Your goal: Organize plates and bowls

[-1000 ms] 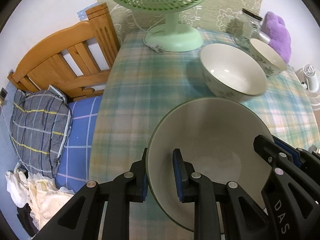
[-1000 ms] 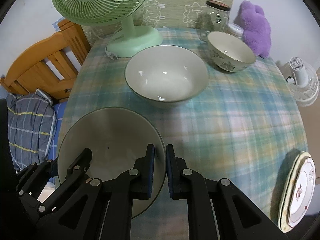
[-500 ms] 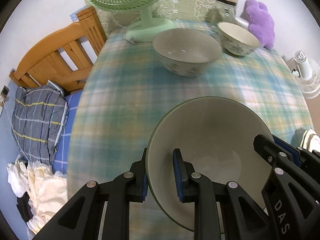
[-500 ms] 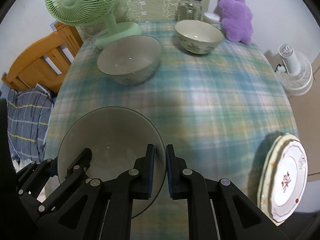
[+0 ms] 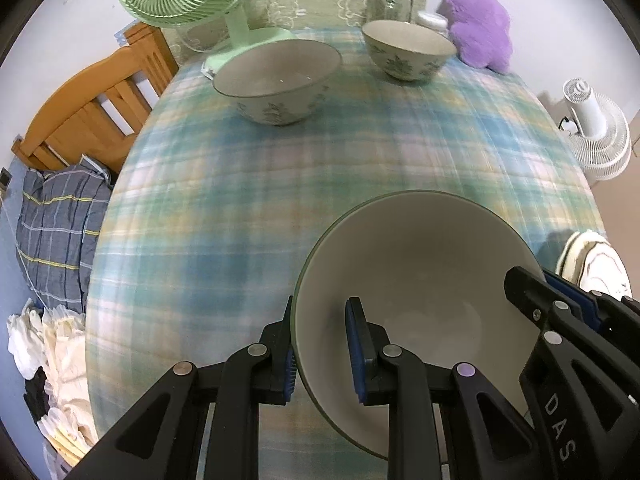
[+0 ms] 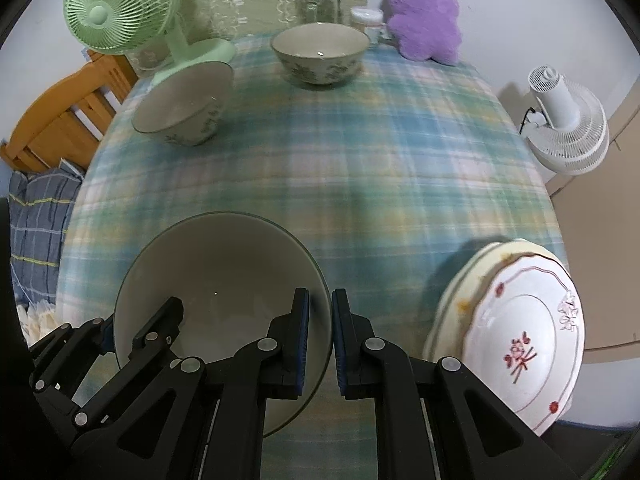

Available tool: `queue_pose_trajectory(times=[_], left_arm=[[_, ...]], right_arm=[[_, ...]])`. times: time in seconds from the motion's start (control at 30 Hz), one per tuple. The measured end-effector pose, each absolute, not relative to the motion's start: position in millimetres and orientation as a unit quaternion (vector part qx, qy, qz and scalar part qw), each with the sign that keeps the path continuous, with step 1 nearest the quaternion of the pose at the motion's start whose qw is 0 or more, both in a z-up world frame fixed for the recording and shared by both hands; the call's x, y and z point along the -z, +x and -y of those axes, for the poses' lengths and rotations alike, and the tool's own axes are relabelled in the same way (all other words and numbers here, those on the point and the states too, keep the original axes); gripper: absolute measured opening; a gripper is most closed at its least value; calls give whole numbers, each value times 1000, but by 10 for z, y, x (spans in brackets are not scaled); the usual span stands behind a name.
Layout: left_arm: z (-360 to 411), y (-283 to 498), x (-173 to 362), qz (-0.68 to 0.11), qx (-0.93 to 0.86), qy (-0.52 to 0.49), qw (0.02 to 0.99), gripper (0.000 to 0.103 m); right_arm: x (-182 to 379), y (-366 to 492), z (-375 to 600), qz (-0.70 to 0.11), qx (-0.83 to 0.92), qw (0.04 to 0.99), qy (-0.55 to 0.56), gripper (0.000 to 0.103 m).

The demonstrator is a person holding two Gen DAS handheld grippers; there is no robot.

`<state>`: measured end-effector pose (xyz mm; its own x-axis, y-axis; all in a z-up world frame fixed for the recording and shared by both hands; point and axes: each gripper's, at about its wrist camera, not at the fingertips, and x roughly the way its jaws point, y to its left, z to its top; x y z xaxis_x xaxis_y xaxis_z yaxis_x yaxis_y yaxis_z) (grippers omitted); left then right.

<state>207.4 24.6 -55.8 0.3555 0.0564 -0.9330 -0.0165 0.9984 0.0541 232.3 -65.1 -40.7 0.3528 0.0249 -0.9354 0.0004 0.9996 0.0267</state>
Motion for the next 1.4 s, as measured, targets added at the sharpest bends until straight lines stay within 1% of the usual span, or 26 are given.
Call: queue_pose_trajectory(times=[0.23,0.63,0.7,0.73,0.77,0.8,0.83,0.87,0.93,1.0,1.03,1.1,1.13,1.17,1.27,1.4], left_arm=[[-82,1929,712,-582,-31,11,812,19],[8,1759,762,-585,-50,8,809,20],[17,1748,760,-584,-49,6,810,27],[11,1749,763,-585,-47,3,810,29],[11,1743,769,-587,-50,1,808,35],[14,1729,771,-587,-56,4,807,45],[19,1718,776,-588,-63,8,807,49],[30,1698,778,-588,-66,10,806,56],[37,1666,771,-587,-66,9,807,61],[35,1644,737,-583,-68,4,810,70],[32,1635,720,-580,-70,2,811,71],[25,1625,655,-572,-75,-3,817,78],[20,1619,628,-568,-78,-4,819,79],[14,1617,590,-563,-81,-6,822,81],[-6,1626,489,-553,-84,-12,829,81],[-53,1675,351,-541,-79,-15,837,81]], right_arm=[[524,2206,799,-576,-17,817,0,15],[590,2039,865,-574,-48,817,-21,14],[594,2029,877,-574,-50,817,-18,14],[596,2021,888,-574,-50,817,-15,14],[597,2012,900,-573,-51,818,-12,15],[610,2011,904,-577,-55,815,-7,15],[634,2013,907,-584,-58,810,-3,15],[662,2007,911,-590,-59,805,-1,16],[698,1988,911,-597,-66,800,0,22],[682,1969,914,-595,-72,801,-4,29],[667,1965,910,-592,-76,802,-5,38],[612,1958,923,-584,-77,808,-6,50],[585,1955,936,-580,-81,811,-5,56],[545,1953,944,-574,-86,814,-2,59],[449,1974,960,-561,-92,823,-1,63],[335,2039,935,-551,-97,829,0,66]])
